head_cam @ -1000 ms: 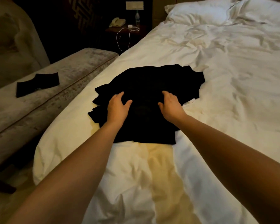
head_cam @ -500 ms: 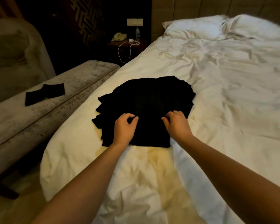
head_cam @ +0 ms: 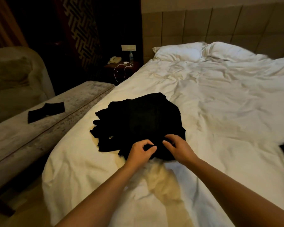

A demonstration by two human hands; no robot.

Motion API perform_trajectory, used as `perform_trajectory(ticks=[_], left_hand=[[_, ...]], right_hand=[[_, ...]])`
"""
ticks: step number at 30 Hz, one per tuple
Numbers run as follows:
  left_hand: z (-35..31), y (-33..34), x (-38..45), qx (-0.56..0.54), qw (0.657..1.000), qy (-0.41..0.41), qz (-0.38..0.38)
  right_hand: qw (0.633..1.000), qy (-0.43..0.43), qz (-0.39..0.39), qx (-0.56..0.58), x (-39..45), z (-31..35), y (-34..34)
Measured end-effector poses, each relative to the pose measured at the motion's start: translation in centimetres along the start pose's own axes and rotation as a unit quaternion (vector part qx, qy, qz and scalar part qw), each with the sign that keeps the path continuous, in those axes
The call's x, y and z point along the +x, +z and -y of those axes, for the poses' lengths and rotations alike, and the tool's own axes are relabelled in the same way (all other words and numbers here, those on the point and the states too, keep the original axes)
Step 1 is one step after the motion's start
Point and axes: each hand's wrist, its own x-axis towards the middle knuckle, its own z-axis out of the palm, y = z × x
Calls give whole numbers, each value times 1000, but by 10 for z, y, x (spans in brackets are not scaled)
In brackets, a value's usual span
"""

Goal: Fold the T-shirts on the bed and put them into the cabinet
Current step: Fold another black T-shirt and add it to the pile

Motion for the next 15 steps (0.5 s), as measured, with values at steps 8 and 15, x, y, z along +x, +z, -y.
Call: perform_trajectory(ticks=[8,15], left_hand=[[8,-2,-31,101,991,-77,34],[9,-4,-18,129,992,-9,3]], right_hand=[[981,35,124,-143,-10,2,25],[981,3,110,-162,-8,-11,22]])
